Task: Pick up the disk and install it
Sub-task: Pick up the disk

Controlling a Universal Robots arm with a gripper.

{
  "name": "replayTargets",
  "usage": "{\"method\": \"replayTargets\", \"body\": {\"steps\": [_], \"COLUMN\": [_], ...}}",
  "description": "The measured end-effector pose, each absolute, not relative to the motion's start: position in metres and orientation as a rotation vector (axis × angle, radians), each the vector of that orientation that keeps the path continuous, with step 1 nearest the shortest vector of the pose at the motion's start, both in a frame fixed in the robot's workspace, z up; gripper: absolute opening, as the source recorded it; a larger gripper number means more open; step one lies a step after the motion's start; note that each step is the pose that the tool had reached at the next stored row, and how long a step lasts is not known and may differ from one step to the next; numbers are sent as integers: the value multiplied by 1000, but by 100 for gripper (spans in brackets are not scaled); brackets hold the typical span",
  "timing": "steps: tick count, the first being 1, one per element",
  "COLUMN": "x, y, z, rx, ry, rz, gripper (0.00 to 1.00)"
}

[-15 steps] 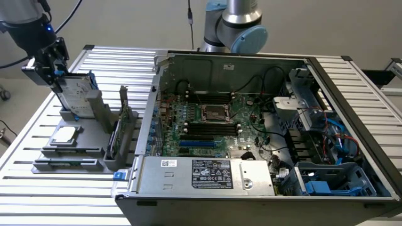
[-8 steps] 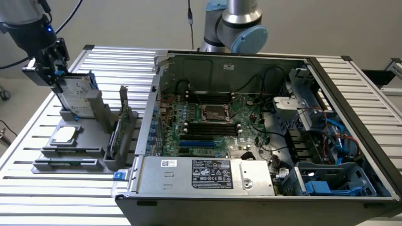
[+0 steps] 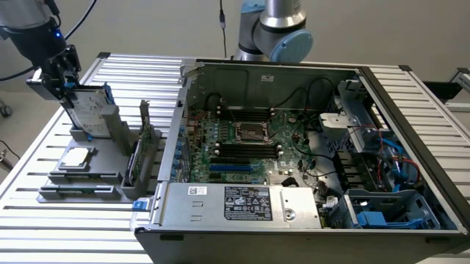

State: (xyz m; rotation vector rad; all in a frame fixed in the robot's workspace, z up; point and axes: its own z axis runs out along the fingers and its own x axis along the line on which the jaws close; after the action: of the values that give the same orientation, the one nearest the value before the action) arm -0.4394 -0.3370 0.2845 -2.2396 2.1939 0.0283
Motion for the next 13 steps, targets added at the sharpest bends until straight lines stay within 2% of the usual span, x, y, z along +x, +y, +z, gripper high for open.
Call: {"method": "replayTargets", "body": {"steps": [1,2,7,9,10,13], "x": [-439,-439,-439,-439,-439,-439], "y": [-337,-337,-337,-337,-337,-337], "z": [284,284,284,284,284,284], "rx": [-2240,-2240,-2240,-2240,-2241,-2241], "ry": [2194,2194,2194,2195,2195,2195], "rz": [28,29,30,30,31,32], "gripper": [58,51,51,49,41,41]}}
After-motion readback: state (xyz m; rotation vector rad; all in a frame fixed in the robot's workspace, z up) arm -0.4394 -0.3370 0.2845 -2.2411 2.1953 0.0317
